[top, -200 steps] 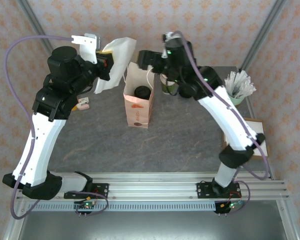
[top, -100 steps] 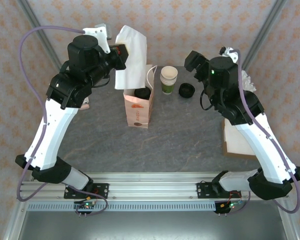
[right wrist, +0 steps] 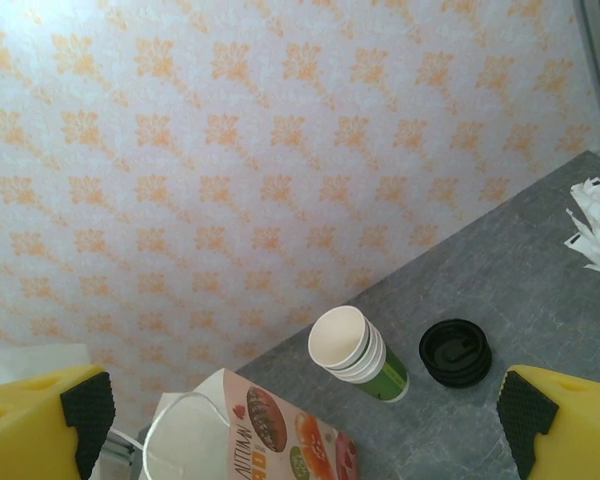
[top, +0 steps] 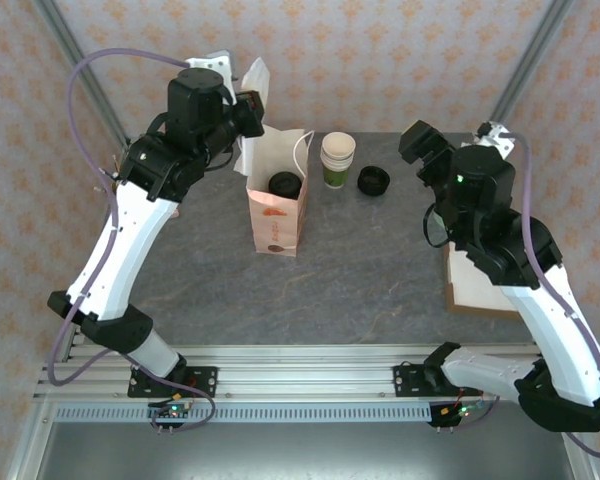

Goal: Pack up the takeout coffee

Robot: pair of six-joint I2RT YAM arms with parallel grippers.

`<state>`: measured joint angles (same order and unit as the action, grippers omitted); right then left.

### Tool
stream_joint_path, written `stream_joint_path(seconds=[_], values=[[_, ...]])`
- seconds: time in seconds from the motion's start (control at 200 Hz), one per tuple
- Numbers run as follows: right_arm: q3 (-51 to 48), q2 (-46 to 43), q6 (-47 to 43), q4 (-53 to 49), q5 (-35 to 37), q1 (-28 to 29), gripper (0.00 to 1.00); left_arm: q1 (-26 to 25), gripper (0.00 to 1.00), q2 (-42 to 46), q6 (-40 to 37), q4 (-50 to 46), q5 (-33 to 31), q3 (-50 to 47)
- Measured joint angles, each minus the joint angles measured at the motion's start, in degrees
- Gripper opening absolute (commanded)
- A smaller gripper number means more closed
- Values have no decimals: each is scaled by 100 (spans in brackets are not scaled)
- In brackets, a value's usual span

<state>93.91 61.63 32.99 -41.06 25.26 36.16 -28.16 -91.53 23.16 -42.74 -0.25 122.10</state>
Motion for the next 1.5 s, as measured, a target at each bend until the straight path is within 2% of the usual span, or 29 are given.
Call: stream_joint_path(seconds=[0.22, 0.601, 0.741, 0.856, 1.046, 1.281, 1.501], values=[[-9, 111, 0, -11, 28, 0, 100, 2, 0, -166, 0, 129, 223, -511], [-11, 321, 0, -98, 24, 0, 100, -24, 0, -203, 83, 404, 442, -675], [-11, 365, 0, -122, 24, 0, 100, -15, 0, -118, -297, 748, 507, -1318], [-9, 374, -2, -160, 24, 0, 100, 181, 0, -120, -527, 765, 717, -1617], [-15, 387, -109, -321, -61, 0, 100, 649, 0, -120, -750, 743, 1377, -1626], [-874, -219, 11, -313, 175, 0, 100, 643, 0, -238, -1010, 485, 1915, -1532], [-940, -404, 157, -313, 376, -13, 100, 599, 0, -614, -1027, 302, 1956, -1521]])
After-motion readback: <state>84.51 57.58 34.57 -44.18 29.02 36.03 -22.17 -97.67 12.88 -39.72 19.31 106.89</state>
